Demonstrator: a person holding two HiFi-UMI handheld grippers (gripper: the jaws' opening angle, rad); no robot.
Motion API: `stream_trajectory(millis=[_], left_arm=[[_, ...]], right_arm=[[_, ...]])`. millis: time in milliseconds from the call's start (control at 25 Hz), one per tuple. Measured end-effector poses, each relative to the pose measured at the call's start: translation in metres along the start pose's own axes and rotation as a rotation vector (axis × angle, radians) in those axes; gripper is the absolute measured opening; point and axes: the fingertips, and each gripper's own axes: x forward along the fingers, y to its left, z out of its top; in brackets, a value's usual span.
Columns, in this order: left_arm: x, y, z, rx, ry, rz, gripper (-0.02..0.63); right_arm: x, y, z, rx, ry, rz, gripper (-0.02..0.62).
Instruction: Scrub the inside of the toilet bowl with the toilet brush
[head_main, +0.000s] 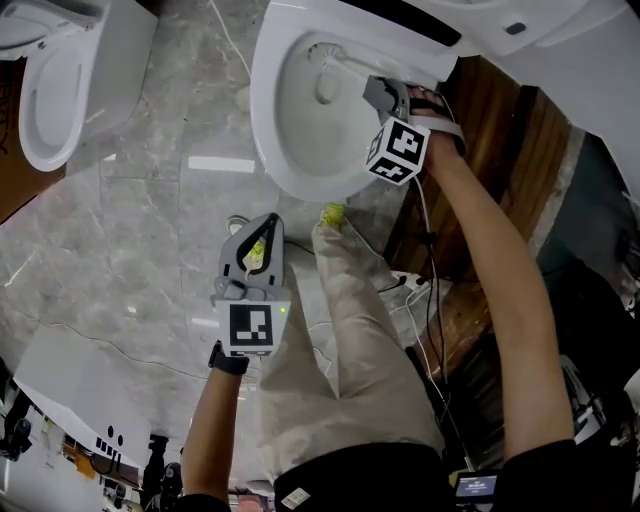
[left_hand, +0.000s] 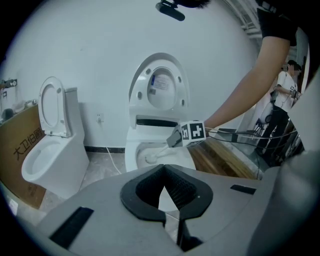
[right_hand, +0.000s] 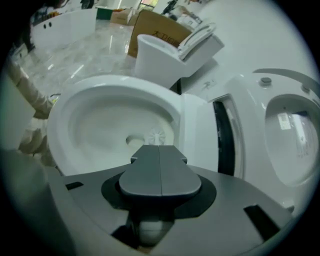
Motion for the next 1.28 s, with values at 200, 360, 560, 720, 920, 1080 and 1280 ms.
stream_trajectory(millis=[200, 360, 560, 720, 920, 1080, 1280], left_arm=[[-0.007, 0.002, -0.003, -0.007, 0.007, 0.01, 0.017], [-0.013, 0.007, -0.003, -0.003, -0.012, 0.025, 0.017], [-0.025, 0.011, -0.005, -0.022, -0.018, 0.035, 0.017], [-0.031, 0.014, -0.007, -0.028, -0.024, 0.04, 0.017], [-0.037, 0.015, -0.016, -0.039, -0.019, 0.04, 0.018], [-0.036, 0.014, -0.029, -0.05, 0.001, 0.038, 0.017], [-0.027, 0.007, -0.031, -0.056, 0.008, 0.029, 0.017]], right_arm=[[0.008, 0.033, -0.03, 0.028, 0.134, 0.145, 0.161], [-0.007, 0.042, -0.03, 0.132, 0.18, 0.149, 0.161], [-0.036, 0.06, -0.03, 0.208, 0.23, 0.2, 0.162], [-0.058, 0.079, -0.023, 0.294, 0.23, 0.279, 0.163], [-0.078, 0.101, -0.005, 0.487, 0.207, 0.394, 0.163], [-0.088, 0.119, 0.033, 0.714, 0.163, 0.482, 0.163], [-0.082, 0.108, 0.061, 0.793, 0.13, 0.458, 0.163]])
